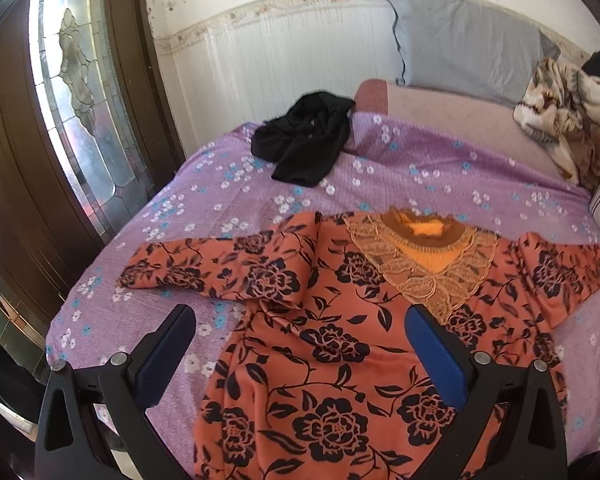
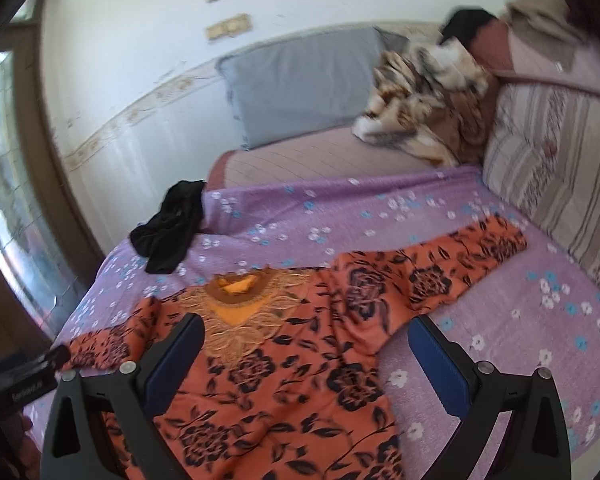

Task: Fold small clothes

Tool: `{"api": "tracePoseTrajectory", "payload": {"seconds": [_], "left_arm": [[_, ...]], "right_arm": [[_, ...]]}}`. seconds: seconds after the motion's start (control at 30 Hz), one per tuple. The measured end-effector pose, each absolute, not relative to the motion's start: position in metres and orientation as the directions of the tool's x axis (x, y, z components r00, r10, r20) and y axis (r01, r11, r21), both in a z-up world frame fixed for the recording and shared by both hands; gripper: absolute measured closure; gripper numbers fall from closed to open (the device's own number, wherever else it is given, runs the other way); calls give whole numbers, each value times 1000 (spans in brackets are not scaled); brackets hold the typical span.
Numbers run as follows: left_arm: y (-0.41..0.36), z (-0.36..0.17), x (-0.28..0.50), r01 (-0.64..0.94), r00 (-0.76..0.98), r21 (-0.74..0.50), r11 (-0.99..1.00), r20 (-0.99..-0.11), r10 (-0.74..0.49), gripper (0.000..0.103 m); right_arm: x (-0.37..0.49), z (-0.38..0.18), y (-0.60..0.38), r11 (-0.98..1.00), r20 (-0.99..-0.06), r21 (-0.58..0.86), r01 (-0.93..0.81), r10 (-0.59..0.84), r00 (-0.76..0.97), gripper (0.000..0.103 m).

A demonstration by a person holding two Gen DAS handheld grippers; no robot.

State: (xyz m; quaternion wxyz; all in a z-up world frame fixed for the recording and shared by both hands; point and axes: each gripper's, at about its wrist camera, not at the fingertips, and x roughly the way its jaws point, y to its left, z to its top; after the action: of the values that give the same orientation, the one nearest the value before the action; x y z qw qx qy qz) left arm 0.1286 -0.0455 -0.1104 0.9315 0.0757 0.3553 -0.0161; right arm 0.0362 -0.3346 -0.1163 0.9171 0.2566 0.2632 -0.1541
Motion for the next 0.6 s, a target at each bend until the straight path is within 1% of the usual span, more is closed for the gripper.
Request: {"api": "tracePoseTrajectory", "payload": {"seconds": [0.1,0.13,0.2,0.23,0.27,0.3,0.33,0.37,0.4,0.47,0.5,0.6], "left_arm": [[-59,-149,156,115,700,135,984,-714,16,0],[-63,-170,169,129,659,132,983,-752,14,0],[-67,-207,187,141,587,112,984,-809,8,0],[-67,-222,191,142,557,114,983,-830,16,0],[-69,-236,197,143,518,121,982,-855,30,0],[-70,-249,203,142,464,121,982,-885,42,0],[-71,-257,210,139,423,97,986,-905,30,0],[-71,-258,211,127,430,73,989,-903,12,0],[-70,-256,212,113,446,63,992,-895,6,0],[-71,-258,210,111,452,62,992,-892,5,0],[-70,-257,208,109,457,56,993,-889,0,0],[-68,-259,198,94,508,38,995,-861,-15,0]], "right_arm": [[43,-158,-403,723,-614,468,509,-149,775,0],[40,-171,-425,675,-628,505,539,-141,766,0],[32,-206,-476,509,-638,634,583,-83,766,0],[26,-220,-495,414,-630,689,595,-65,774,1],[20,-235,-516,311,-598,753,580,-46,800,1],[18,-247,-534,234,-571,794,561,-29,821,4],[16,-256,-548,183,-563,810,558,-28,826,6],[17,-264,-561,147,-569,810,568,-39,822,13],[19,-270,-574,127,-574,807,576,-58,817,16],[28,-277,-597,116,-561,815,567,-82,823,20],[33,-280,-607,119,-556,817,565,-96,825,25],[49,-292,-634,108,-595,785,610,-145,791,28]]}}
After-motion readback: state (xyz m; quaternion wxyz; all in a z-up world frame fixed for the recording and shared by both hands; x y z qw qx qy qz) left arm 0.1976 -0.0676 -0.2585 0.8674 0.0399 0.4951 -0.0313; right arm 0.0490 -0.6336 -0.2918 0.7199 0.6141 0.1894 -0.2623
